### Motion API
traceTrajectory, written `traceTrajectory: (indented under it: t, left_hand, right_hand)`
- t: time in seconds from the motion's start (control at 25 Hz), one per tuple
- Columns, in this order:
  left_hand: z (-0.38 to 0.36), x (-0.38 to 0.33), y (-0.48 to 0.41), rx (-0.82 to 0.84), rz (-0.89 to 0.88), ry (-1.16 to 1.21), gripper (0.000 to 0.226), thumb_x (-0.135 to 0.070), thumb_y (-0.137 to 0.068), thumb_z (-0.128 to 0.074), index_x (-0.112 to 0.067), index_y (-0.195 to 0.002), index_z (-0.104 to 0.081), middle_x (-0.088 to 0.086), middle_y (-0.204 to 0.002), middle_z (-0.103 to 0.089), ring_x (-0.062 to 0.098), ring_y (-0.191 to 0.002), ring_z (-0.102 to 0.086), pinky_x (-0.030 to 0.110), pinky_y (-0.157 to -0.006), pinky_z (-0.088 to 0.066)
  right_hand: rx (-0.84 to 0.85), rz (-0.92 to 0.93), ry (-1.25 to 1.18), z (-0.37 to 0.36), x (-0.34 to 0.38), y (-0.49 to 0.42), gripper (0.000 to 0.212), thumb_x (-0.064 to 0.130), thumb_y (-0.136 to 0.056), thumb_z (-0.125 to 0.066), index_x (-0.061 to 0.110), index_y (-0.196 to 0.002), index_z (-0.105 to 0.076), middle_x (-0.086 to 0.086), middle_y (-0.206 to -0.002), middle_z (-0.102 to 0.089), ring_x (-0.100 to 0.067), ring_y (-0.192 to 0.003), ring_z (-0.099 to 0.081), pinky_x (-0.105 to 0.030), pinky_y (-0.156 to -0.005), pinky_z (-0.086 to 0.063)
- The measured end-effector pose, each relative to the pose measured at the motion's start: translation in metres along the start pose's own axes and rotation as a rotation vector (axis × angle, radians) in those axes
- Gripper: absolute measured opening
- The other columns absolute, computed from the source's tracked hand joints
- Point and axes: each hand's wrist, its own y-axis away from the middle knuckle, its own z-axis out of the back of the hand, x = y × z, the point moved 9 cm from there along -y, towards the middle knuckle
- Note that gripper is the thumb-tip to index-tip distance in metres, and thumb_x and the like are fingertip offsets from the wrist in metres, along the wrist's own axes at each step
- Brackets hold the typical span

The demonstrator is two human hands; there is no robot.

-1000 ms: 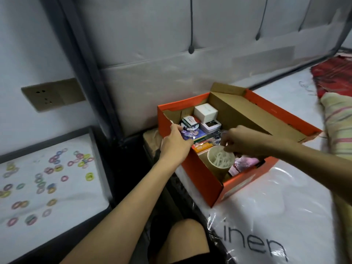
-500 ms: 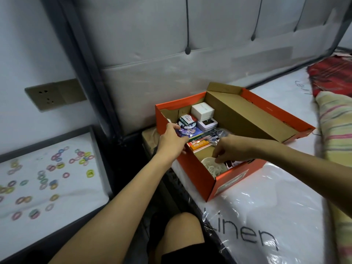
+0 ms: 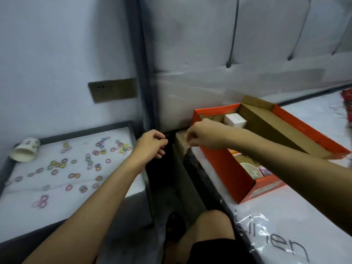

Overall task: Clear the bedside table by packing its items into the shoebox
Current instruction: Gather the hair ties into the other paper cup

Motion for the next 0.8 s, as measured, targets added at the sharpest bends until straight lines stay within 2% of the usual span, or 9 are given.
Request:
traceTrajectory:
  t: [0.12,0.2,0.28,0.44,0.6,0.72,0.8]
  left_hand:
    - [0.094,0.041,0.011,-0.128,0.057,0.024,0.008,-0.010,-0.093,-0.060,-0.011,-0.100,-0.063,0.008,-0.078,-0.065,0.018,-0.061,-0.063,0.029,-0.059,-0.052]
    - [0.163,0.077,0.017,-0.234,0.107,0.042,0.007,-0.011,-0.091,-0.060,-0.014,-0.097,-0.063,0.009,-0.082,-0.067,0.021,-0.064,-0.064,0.031,-0.064,-0.052]
    - [0.229,0.117,0.022,-0.348,0.149,0.057,0.007,-0.012,-0.091,-0.061,-0.017,-0.095,-0.063,0.008,-0.082,-0.067,0.021,-0.065,-0.064,0.030,-0.063,-0.052]
    - [0.336,0.200,0.034,-0.529,0.249,0.103,0.012,-0.015,-0.091,-0.061,-0.013,-0.103,-0.063,0.007,-0.083,-0.067,0.023,-0.069,-0.065,0.031,-0.063,-0.050]
    - [0.398,0.268,0.040,-0.628,0.315,0.104,0.008,-0.022,-0.092,-0.064,-0.019,-0.099,-0.063,0.005,-0.089,-0.068,0.020,-0.074,-0.067,0.031,-0.066,-0.051]
    - [0.424,0.285,0.038,-0.656,0.319,0.094,0.009,-0.018,-0.092,-0.064,-0.016,-0.101,-0.061,0.006,-0.091,-0.068,0.020,-0.072,-0.066,0.031,-0.064,-0.050]
    - [0.436,0.283,0.037,-0.703,0.274,0.094,0.010,-0.014,-0.092,-0.064,-0.016,-0.101,-0.061,0.007,-0.092,-0.068,0.017,-0.070,-0.065,0.030,-0.061,-0.049]
  right_hand:
    - [0.067,0.095,-0.051,-0.020,0.074,-0.058,0.019,0.025,-0.092,-0.058,0.022,-0.106,-0.070,-0.001,-0.106,-0.070,-0.018,-0.087,-0.063,-0.026,-0.081,-0.047]
    - [0.091,0.141,-0.090,-0.039,0.125,-0.106,0.024,0.023,-0.093,-0.055,0.023,-0.113,-0.068,-0.002,-0.113,-0.068,-0.020,-0.096,-0.063,-0.033,-0.088,-0.050]
    - [0.105,0.189,-0.103,-0.061,0.173,-0.157,0.029,0.020,-0.094,-0.051,0.023,-0.119,-0.064,-0.003,-0.119,-0.063,-0.022,-0.106,-0.058,-0.035,-0.092,-0.048]
    - [0.081,0.314,-0.147,-0.098,0.274,-0.259,0.035,0.018,-0.097,-0.048,0.027,-0.129,-0.057,-0.003,-0.131,-0.050,-0.023,-0.117,-0.052,-0.037,-0.095,-0.045]
    - [-0.014,0.449,-0.128,-0.126,0.377,-0.346,0.041,0.026,-0.099,-0.049,0.028,-0.139,-0.048,-0.004,-0.154,-0.028,-0.024,-0.129,-0.045,-0.035,-0.096,-0.044]
    - [-0.080,0.456,-0.077,-0.144,0.425,-0.389,0.047,0.033,-0.097,-0.051,0.024,-0.142,-0.043,-0.005,-0.156,-0.020,-0.031,-0.126,-0.045,-0.035,-0.082,-0.044]
    - [-0.109,0.427,-0.025,-0.154,0.439,-0.407,0.049,0.028,-0.095,-0.054,0.016,-0.141,-0.043,-0.005,-0.153,-0.022,-0.031,-0.122,-0.047,-0.036,-0.076,-0.044]
